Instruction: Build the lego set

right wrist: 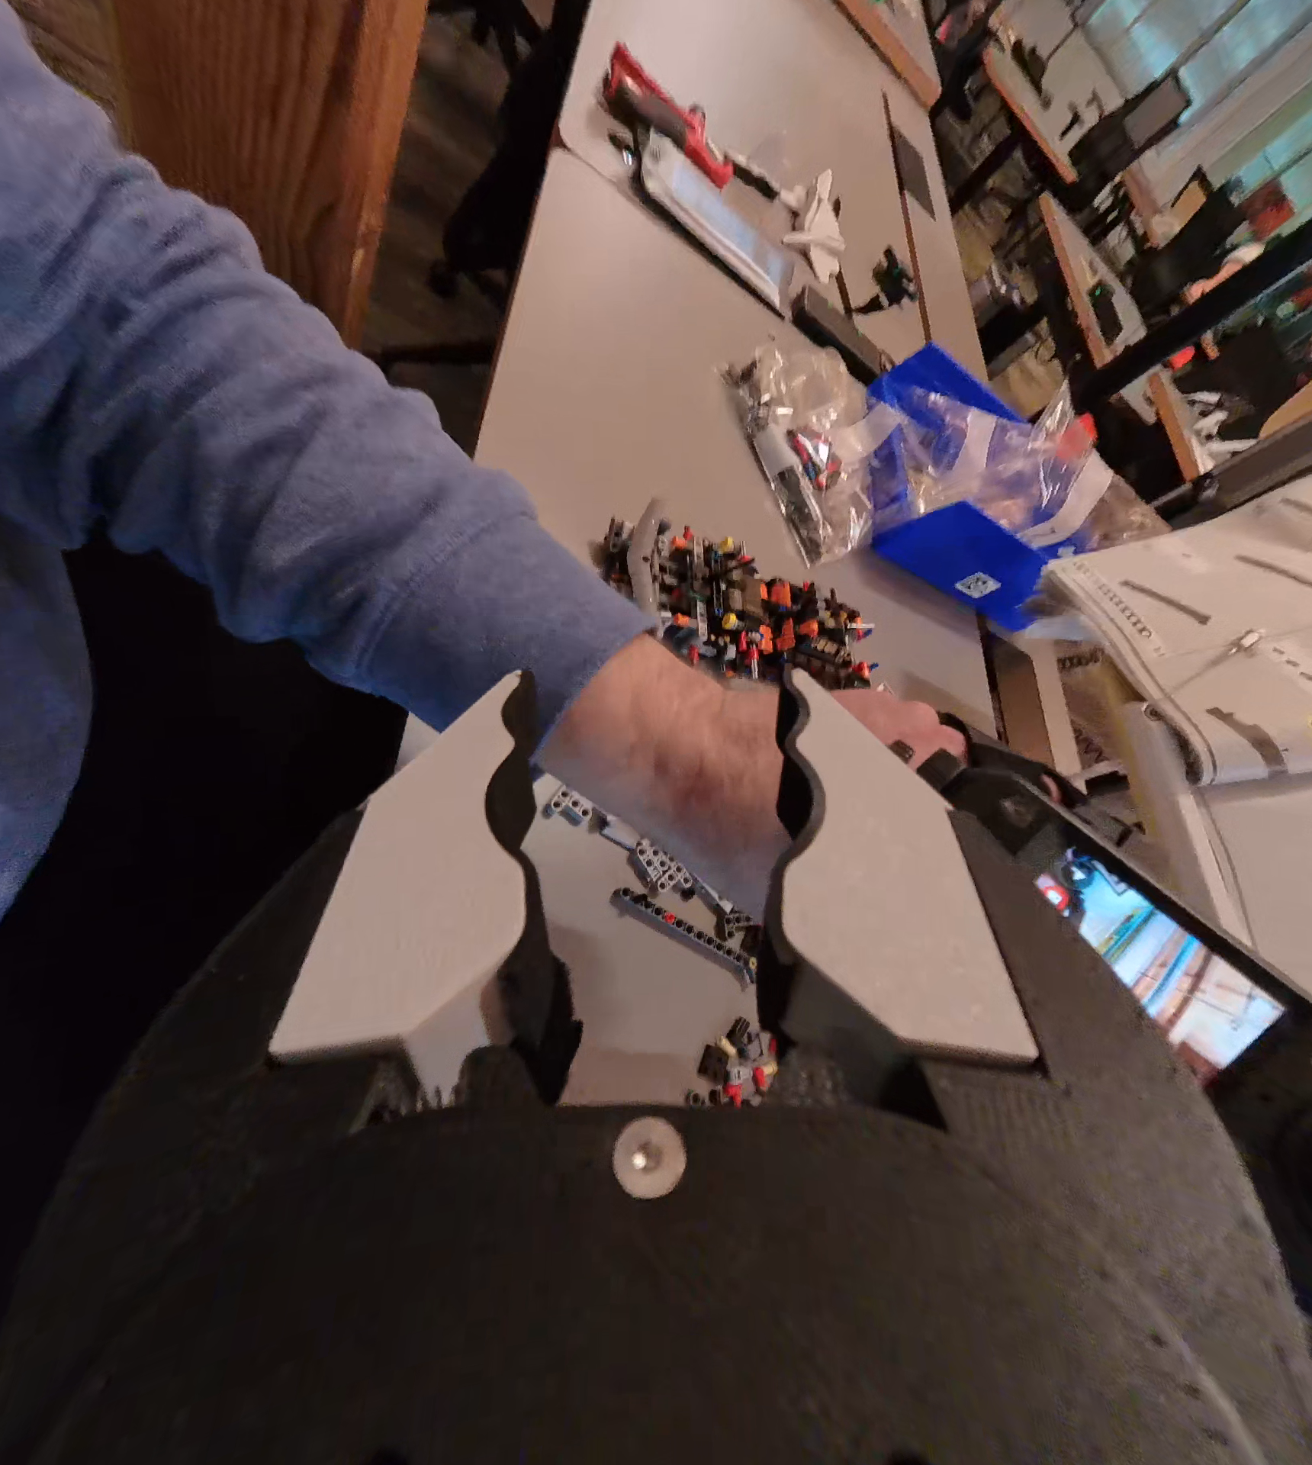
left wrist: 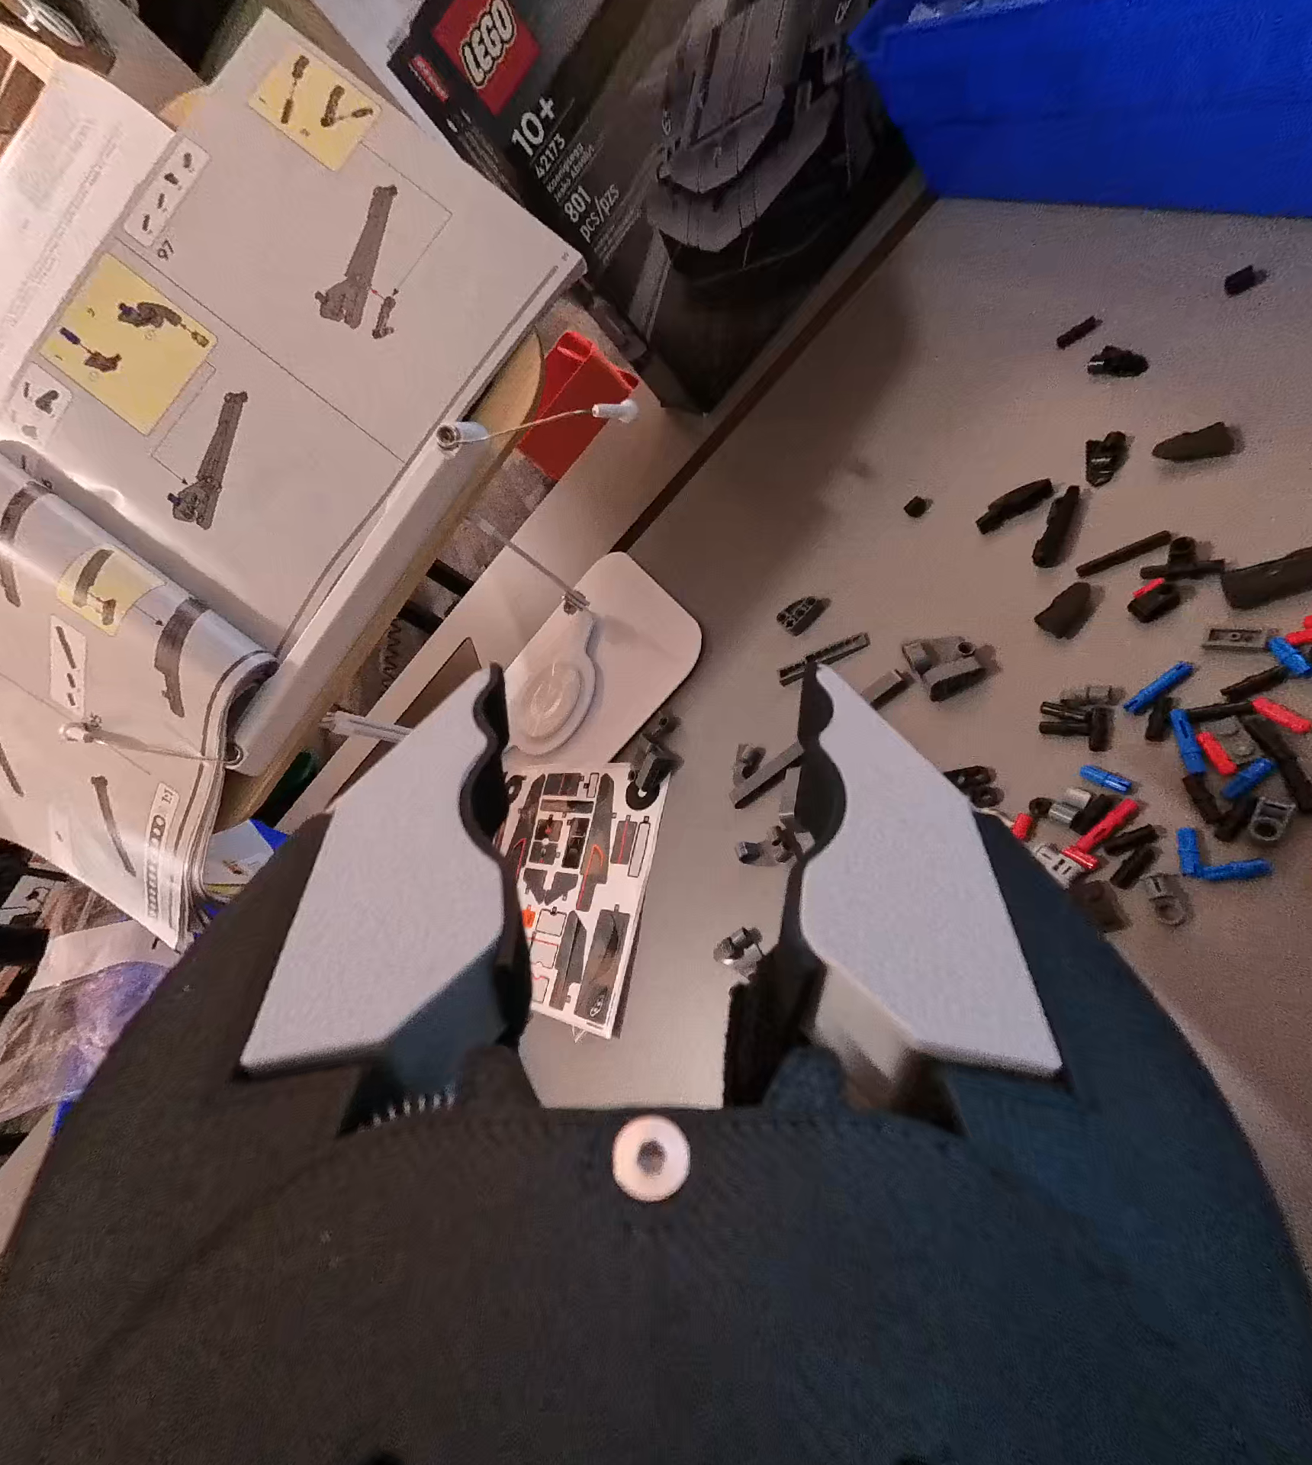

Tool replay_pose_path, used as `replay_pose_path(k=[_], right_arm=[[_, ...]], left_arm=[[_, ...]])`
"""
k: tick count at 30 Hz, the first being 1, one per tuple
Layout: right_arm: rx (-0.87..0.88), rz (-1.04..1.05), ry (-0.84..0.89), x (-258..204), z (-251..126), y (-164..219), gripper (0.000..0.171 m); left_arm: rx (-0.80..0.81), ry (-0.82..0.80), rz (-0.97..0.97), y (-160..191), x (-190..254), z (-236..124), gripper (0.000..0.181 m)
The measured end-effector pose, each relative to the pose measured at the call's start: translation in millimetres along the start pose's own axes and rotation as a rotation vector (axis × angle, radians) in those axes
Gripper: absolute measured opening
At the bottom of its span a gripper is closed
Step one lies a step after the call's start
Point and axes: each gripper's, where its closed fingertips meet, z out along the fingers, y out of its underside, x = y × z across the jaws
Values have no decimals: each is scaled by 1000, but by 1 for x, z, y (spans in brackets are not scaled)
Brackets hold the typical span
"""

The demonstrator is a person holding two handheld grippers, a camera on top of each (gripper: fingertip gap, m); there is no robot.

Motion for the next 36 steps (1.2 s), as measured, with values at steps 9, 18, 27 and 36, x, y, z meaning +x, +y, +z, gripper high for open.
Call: replay_pose_path(k=[9, 18, 27, 36], right_arm=[[-9, -27, 18, -11, -11, 0, 59], [-51, -8, 12, -5, 0, 11, 64], [-25, -3, 17, -12, -16, -4, 66], [-21, 10, 37, -11, -21, -3, 69]], left_arm=[[5, 0, -12, -3, -2, 2, 74], [24, -3, 1, -11, 4, -3, 75], [22, -5, -9, -7, 0, 1, 79], [34, -14, -18, -9, -4, -2, 83]])
